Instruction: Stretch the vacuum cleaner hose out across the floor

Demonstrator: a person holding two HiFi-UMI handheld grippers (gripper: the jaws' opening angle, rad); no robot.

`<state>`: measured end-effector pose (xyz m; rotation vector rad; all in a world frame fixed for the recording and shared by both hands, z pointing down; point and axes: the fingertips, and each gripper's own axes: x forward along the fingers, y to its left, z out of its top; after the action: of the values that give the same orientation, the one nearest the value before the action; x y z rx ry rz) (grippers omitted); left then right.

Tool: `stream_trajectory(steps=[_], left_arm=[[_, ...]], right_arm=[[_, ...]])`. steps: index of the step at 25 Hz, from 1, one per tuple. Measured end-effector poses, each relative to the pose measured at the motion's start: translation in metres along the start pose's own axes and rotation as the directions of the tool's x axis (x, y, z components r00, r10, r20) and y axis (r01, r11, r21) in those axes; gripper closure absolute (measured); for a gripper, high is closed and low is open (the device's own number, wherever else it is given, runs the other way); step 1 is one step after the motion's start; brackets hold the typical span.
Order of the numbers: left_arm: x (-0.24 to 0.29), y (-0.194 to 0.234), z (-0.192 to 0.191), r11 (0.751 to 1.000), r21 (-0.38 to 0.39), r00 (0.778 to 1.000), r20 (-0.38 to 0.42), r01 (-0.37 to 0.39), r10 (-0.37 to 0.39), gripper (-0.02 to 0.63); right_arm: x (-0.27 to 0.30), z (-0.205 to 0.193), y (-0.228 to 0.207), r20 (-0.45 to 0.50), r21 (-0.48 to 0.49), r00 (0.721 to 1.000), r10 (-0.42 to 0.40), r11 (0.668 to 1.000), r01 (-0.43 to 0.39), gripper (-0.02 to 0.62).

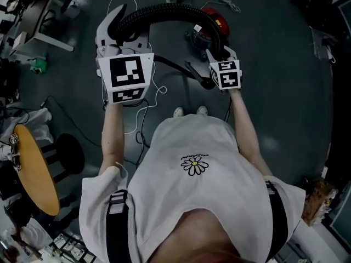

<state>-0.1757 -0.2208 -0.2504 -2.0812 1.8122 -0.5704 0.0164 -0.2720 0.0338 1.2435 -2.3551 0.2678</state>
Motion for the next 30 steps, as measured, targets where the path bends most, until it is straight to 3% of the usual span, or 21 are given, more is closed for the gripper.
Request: stream_trajectory(steps=[2,4,6,9,12,15,16,17,19,20,21,23,24,25,27,29,30], left_arm=[[0.000,-0.002,-0.016,1.000,0.006,0.999,-0.049,0.017,-0.017,0.431],[0.001,0.001,-0.036,0.999,-0.029,0.994,-0.106,0.039,-0.041,0.432],[0.000,0.012,-0.048,0.998,-0.054,0.990,-0.141,0.012,-0.019,0.433],[-0.005,0.034,-0.057,0.991,0.069,0.975,-0.181,-0.116,0.127,0.433],[-0.012,0.060,-0.055,0.970,0.155,0.961,-0.176,-0.186,0.212,0.433],[-0.015,0.061,-0.066,0.986,0.124,0.965,-0.225,-0.109,0.135,0.415],[-0.015,0.054,-0.070,0.984,0.154,0.963,-0.238,-0.088,0.123,0.416],[-0.014,0.044,-0.070,0.967,0.245,0.960,-0.247,-0.070,0.132,0.416],[-0.005,0.009,-0.063,0.877,0.480,0.958,-0.255,0.008,0.131,0.416],[0.002,-0.015,-0.056,0.841,0.538,0.966,-0.242,0.060,0.086,0.416],[0.007,-0.044,-0.047,0.835,0.540,0.978,-0.208,0.107,0.009,0.416],[0.013,-0.094,-0.026,0.874,0.454,0.984,-0.128,0.172,-0.127,0.416],[0.015,-0.108,-0.019,0.890,0.417,0.982,-0.121,0.182,-0.145,0.416],[0.017,-0.115,-0.016,0.897,0.402,0.982,-0.128,0.183,-0.143,0.416],[0.022,-0.118,-0.013,0.888,0.424,0.982,-0.133,0.181,-0.136,0.416],[0.026,-0.120,-0.015,0.850,0.494,0.981,-0.147,0.182,-0.125,0.416],[0.028,-0.123,-0.019,0.817,0.547,0.980,-0.162,0.183,-0.111,0.416]], right_arm=[[-0.015,0.015,-0.017,0.033,0.031,0.998,-0.051,0.998,0.050,0.425],[-0.038,0.044,-0.037,0.087,0.002,0.990,-0.111,0.994,0.111,0.425],[-0.057,0.086,-0.041,0.143,-0.112,0.981,-0.128,0.983,0.145,0.425],[-0.075,0.143,-0.022,0.215,-0.338,0.969,-0.121,0.922,0.190,0.423],[-0.082,0.161,-0.029,0.229,-0.526,0.958,-0.172,0.806,0.271,0.423],[-0.082,0.160,-0.038,0.198,-0.644,0.951,-0.238,0.700,0.309,0.423],[-0.083,0.160,-0.039,0.189,-0.673,0.947,-0.261,0.668,0.319,0.423],[-0.083,0.162,-0.037,0.187,-0.710,0.943,-0.274,0.626,0.323,0.423],[-0.084,0.174,-0.025,0.206,-0.786,0.942,-0.265,0.529,0.321,0.423],[-0.085,0.181,-0.013,0.222,-0.812,0.943,-0.250,0.488,0.321,0.423],[-0.087,0.187,0.002,0.238,-0.835,0.945,-0.224,0.450,0.317,0.423],[-0.090,0.193,0.041,0.260,-0.878,0.953,-0.153,0.372,0.300,0.423],[-0.092,0.194,0.056,0.265,-0.893,0.956,-0.123,0.342,0.292,0.423],[-0.095,0.193,0.065,0.267,-0.900,0.958,-0.103,0.328,0.286,0.423],[-0.101,0.190,0.071,0.264,-0.899,0.961,-0.086,0.339,0.278,0.423],[-0.106,0.184,0.076,0.255,-0.901,0.964,-0.069,0.345,0.263,0.422],[-0.108,0.182,0.079,0.249,-0.906,0.967,-0.057,0.340,0.253,0.422]])
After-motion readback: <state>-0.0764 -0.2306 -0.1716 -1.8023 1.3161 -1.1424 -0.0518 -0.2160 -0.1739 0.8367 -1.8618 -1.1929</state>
